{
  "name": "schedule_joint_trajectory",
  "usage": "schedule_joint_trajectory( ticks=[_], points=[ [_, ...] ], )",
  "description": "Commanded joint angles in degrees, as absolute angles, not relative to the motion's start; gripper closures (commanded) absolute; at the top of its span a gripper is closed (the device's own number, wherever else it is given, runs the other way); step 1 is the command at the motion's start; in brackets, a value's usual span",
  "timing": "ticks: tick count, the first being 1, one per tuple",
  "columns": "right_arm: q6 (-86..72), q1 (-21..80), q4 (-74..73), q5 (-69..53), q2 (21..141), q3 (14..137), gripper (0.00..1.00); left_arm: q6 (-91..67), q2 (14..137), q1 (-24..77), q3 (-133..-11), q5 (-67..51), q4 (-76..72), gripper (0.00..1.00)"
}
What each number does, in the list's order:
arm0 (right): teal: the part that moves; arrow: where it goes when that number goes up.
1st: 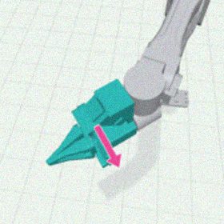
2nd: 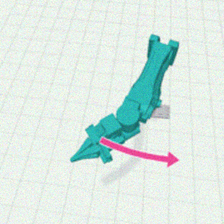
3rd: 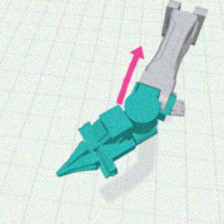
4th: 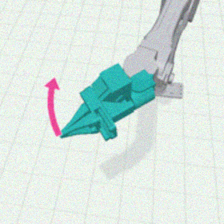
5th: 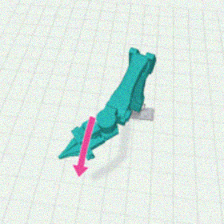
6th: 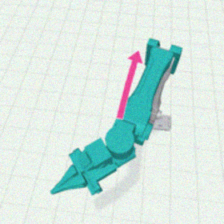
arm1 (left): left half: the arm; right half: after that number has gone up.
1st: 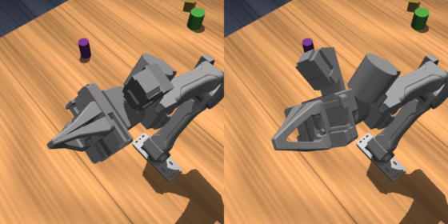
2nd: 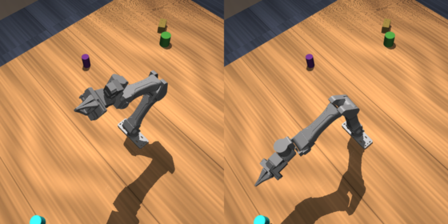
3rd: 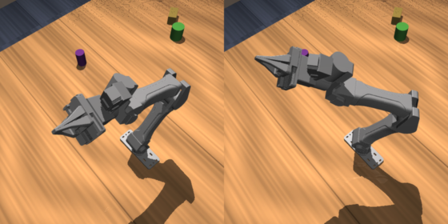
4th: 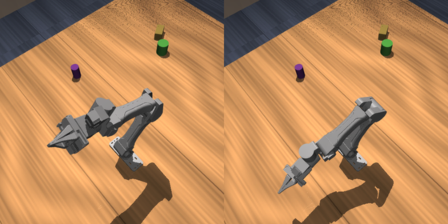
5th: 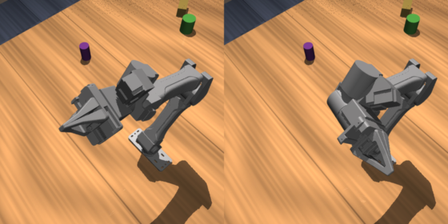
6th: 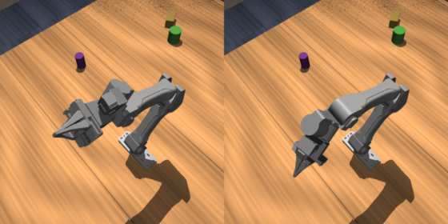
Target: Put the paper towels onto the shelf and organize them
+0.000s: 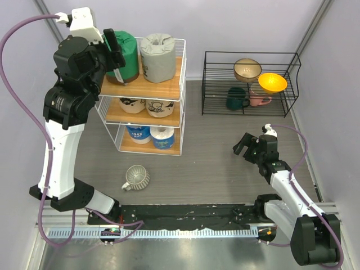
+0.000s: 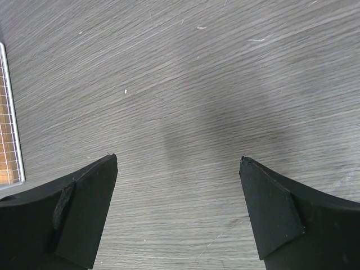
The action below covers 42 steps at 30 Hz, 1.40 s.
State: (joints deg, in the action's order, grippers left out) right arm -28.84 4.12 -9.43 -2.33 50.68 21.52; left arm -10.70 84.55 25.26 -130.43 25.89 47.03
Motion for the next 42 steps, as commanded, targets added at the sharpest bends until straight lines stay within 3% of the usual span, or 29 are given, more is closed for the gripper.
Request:
schedule_joint_trajectory(
  ticks=[1, 16, 20, 33, 42],
  points=[
    [-28.83, 4.31, -7.29, -2.64, 50.97, 22.24, 0.05, -9.32, 82.27, 24.61, -129.90, 26.19, 42.98, 0.32],
    [-28.74, 4.31, -7.29, -2.73, 50.80, 22.15, 0.05, -9.66, 76.03, 24.00, -121.83, 26.55, 36.83, 0.26],
    [-28.83, 4.31, -7.29, -2.90, 50.80, 22.15, 0.05, -11.51, 70.24, 23.38, -110.43, 24.44, 25.88, 0.20],
    [-28.65, 4.31, -7.12, -3.16, 51.50, 22.32, 0.05, -11.34, 57.13, 22.94, -91.78, 24.43, 4.93, 0.12],
    [-28.65, 4.22, -7.03, -3.25, 51.59, 22.32, 0.05, -6.24, 58.70, 22.33, -92.37, 32.17, 3.69, 0.09]
  ],
)
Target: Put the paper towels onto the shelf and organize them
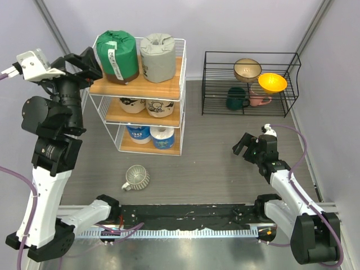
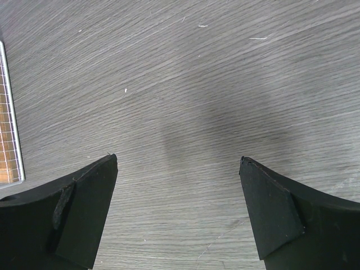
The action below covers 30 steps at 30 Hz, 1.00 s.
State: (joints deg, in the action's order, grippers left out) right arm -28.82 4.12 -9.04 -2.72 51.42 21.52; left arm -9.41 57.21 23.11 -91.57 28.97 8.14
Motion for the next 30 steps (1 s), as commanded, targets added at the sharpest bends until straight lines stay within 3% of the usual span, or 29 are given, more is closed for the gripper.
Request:
schedule_joint_trajectory(
  ticks=[1, 9, 17, 30],
  points=[
    [-28.65, 4.31, -7.03, -3.16, 51.59, 22.32, 0.05, -5.81, 59.06, 22.15, -92.46, 32.52, 3.43, 0.08],
    [-28.48, 4.39, -7.03, -3.34, 51.77, 22.41, 0.05, -5.18, 61.35, 15.74, -94.92, 31.03, 5.18, 0.07],
    [-28.48, 4.31, -6.94, -3.51, 51.77, 22.41, 0.05, -12.83, 63.81, 2.92, -95.89, 20.15, 8.26, 0.06],
    [-28.56, 4.31, -6.86, -3.52, 51.94, 22.50, 0.05, -14.15, 67.41, -2.46, -94.48, 6.07, 7.56, 0.05]
  ],
)
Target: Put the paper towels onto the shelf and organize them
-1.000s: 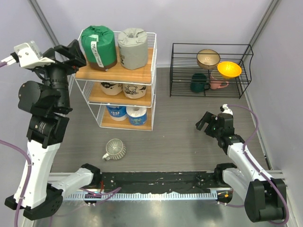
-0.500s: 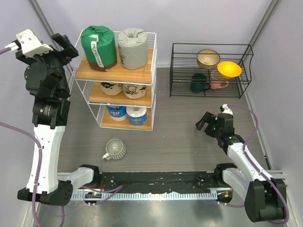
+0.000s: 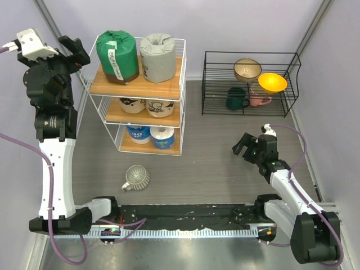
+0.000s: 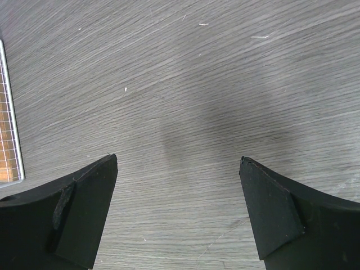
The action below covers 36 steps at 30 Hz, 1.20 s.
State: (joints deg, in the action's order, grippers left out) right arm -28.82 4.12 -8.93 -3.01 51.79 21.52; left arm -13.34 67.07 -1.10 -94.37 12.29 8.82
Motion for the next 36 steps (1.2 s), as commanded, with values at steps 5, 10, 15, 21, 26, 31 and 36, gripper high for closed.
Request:
schedule_joint_trajectory(
  ticks=[5, 10, 15, 21, 26, 31, 36],
  points=[
    [-28.48, 4.31, -6.86, -3.51, 52.12, 22.50, 0.05, -14.50, 68.55, -3.52, -94.13, 3.26, 7.56, 0.06],
    [-28.48, 4.31, -6.94, -3.52, 51.94, 22.50, 0.05, -15.12, 69.78, -3.60, -94.30, 0.35, 7.12, 0.05],
    [-28.56, 4.31, -6.86, -3.43, 52.03, 22.50, 0.05, -15.38, 71.10, -3.60, -94.83, -4.65, 7.03, 0.05],
    [-28.65, 4.31, -6.94, -3.51, 52.21, 22.50, 0.05, -15.38, 71.19, -3.60, -94.83, -7.55, 6.68, 0.05],
    [-28.48, 4.39, -6.94, -3.52, 52.29, 22.50, 0.05, -15.64, 71.10, -3.52, -94.75, -8.87, 6.50, 0.05],
    [-28.56, 4.31, -6.94, -3.43, 52.21, 22.50, 0.05, -16.70, 71.37, -3.60, -94.57, -11.16, 5.98, 0.05],
    [-28.65, 4.31, -6.86, -3.43, 52.21, 22.50, 0.05, -17.23, 71.37, -3.52, -94.57, -12.48, 5.80, 0.05]
  ],
)
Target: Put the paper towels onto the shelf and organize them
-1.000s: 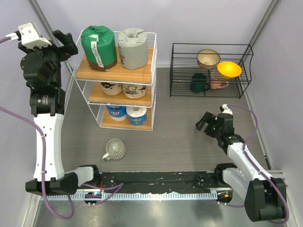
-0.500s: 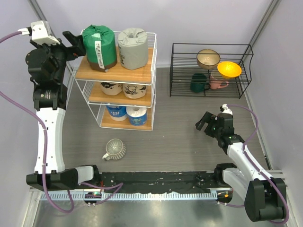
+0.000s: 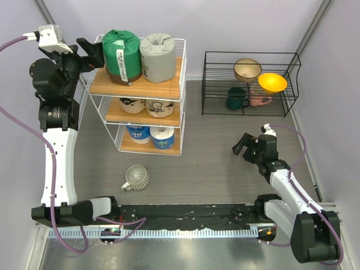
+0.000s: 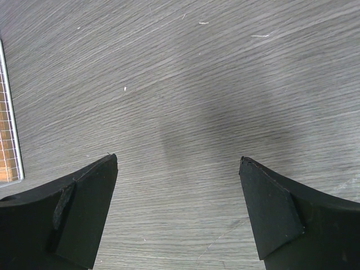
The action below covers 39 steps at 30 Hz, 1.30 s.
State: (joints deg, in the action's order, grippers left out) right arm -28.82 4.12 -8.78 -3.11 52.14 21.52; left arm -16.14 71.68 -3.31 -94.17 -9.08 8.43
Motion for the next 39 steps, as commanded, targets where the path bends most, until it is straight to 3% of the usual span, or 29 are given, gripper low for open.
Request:
schedule_joint_trajectory(
  ticks=[1, 8, 26, 32, 39],
  points=[
    [-28.48, 4.39, -6.86, -3.51, 52.29, 22.50, 0.05, -17.31, 71.37, -3.52, -94.57, -12.48, 5.80, 0.05],
    [-28.56, 4.31, -6.86, -3.43, 52.21, 22.50, 0.05, -16.88, 70.40, -3.60, -93.52, -12.22, 5.98, 0.05],
    [-28.65, 4.31, -6.77, -3.87, 52.12, 22.41, 0.05, -18.10, 58.46, -3.60, -93.25, 12.12, 13.86, 0.00],
    [-28.56, 4.31, -6.77, -3.96, 51.50, 22.32, 0.05, -23.89, 50.72, -3.60, -90.97, 11.96, 25.82, 0.00],
    [-28.57, 4.31, -6.68, -3.87, 51.50, 22.24, 0.05, -31.28, 39.65, -3.60, -81.41, 1.95, 36.28, 0.00]
  ],
)
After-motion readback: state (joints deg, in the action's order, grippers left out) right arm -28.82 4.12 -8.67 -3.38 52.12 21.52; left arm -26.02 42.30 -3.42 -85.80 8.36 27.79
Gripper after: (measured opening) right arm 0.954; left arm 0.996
